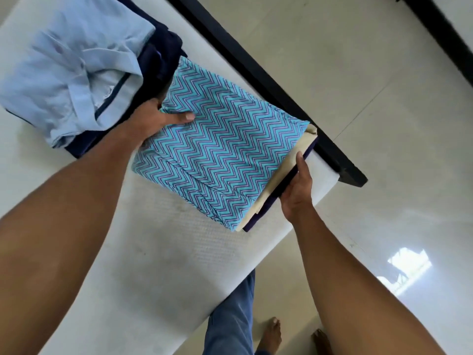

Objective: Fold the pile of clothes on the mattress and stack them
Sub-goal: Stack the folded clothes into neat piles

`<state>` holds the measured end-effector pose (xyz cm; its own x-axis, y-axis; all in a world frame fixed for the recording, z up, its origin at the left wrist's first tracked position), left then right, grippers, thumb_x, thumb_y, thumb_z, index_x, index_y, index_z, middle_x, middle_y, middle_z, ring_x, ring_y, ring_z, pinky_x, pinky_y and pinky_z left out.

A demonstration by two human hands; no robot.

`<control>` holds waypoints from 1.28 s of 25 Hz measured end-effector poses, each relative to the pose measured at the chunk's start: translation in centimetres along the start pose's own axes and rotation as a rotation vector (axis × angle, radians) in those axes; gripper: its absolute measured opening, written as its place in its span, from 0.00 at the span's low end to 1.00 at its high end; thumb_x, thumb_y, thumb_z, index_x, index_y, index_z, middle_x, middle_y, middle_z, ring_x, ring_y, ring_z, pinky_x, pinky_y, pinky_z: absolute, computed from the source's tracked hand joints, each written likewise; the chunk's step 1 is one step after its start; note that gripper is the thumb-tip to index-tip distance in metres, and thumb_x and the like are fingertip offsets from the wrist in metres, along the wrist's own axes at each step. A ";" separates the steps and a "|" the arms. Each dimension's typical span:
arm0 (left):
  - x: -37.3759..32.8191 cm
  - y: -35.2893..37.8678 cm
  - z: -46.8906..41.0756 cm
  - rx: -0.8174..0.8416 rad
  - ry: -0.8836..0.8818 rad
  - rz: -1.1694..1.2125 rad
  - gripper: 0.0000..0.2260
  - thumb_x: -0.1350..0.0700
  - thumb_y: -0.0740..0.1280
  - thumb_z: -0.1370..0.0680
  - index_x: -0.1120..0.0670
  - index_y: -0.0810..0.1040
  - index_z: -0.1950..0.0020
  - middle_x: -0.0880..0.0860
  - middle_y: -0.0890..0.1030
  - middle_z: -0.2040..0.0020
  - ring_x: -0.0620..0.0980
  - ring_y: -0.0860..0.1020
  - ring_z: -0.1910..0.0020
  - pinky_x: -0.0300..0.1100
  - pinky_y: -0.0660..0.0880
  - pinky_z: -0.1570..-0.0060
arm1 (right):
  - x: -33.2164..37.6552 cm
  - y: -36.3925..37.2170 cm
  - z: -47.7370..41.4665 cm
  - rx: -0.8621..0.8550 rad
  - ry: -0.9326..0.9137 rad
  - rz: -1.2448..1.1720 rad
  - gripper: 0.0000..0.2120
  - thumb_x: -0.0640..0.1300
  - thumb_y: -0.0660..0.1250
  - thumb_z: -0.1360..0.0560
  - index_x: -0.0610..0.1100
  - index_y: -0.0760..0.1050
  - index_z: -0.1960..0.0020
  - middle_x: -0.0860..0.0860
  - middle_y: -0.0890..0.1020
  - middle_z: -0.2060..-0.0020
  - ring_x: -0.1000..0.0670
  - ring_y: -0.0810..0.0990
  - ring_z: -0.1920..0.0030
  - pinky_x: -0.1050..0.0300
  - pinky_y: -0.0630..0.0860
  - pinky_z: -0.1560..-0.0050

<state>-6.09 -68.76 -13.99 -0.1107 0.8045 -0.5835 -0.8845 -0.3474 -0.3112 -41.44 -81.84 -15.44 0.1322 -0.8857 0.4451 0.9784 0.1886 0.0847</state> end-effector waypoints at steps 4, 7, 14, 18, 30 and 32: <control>-1.5 -0.9 1.2 0.280 -0.192 0.073 0.43 0.38 0.86 0.51 0.52 0.84 0.39 0.53 0.88 0.46 0.54 0.87 0.50 0.48 0.81 0.47 | 0.7 0.5 -0.1 0.084 0.032 -0.011 0.33 0.67 0.70 0.26 0.49 0.76 0.28 0.46 0.84 0.36 0.41 0.82 0.35 0.38 0.75 0.29; -1.5 -0.2 2.0 0.305 -0.287 0.160 0.19 0.49 0.77 0.31 0.53 0.84 0.41 0.57 0.88 0.48 0.57 0.87 0.54 0.51 0.85 0.57 | 1.5 1.1 -0.5 0.159 0.003 0.095 0.30 0.59 0.72 0.26 0.45 0.78 0.29 0.45 0.84 0.37 0.41 0.82 0.35 0.39 0.75 0.30; 3.1 -0.1 4.5 0.301 -0.367 0.373 0.12 0.54 0.67 0.20 0.55 0.82 0.38 0.60 0.86 0.44 0.59 0.87 0.53 0.55 0.85 0.55 | 0.3 1.6 0.5 0.305 0.115 0.094 0.24 0.46 0.71 0.23 0.40 0.77 0.29 0.40 0.82 0.35 0.37 0.81 0.34 0.39 0.76 0.31; 3.1 -0.3 7.3 0.320 -0.381 0.442 0.17 0.52 0.69 0.22 0.56 0.80 0.35 0.61 0.85 0.41 0.61 0.86 0.49 0.59 0.84 0.48 | 0.8 1.3 2.0 0.321 0.180 0.160 0.24 0.42 0.70 0.23 0.40 0.76 0.28 0.40 0.81 0.34 0.36 0.80 0.33 0.36 0.75 0.30; -10.1 0.9 23.2 0.305 -0.209 0.523 0.17 0.53 0.68 0.21 0.57 0.78 0.35 0.63 0.85 0.43 0.61 0.87 0.55 0.53 0.85 0.57 | 13.1 -3.4 17.1 0.356 0.043 0.177 0.26 0.43 0.71 0.27 0.40 0.77 0.29 0.39 0.81 0.33 0.37 0.81 0.34 0.42 0.78 0.34; -12.5 2.1 25.8 0.329 -0.175 0.517 0.27 0.49 0.77 0.29 0.59 0.78 0.34 0.64 0.85 0.44 0.62 0.86 0.54 0.54 0.85 0.56 | 14.9 -5.6 19.9 0.365 0.017 0.170 0.26 0.43 0.71 0.27 0.40 0.77 0.29 0.39 0.81 0.34 0.37 0.81 0.34 0.42 0.77 0.33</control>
<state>-18.30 -67.10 11.97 -0.6087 0.6489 -0.4565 -0.7867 -0.5684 0.2410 -48.06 -87.67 8.49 0.2931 -0.8353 0.4651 0.8221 0.4685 0.3235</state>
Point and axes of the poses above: each hand's wrist, its own z-axis away from the middle knuckle, its own y-axis out of the palm, x = y × z, the point moved 2 cm from there along -z, towards the middle knuckle
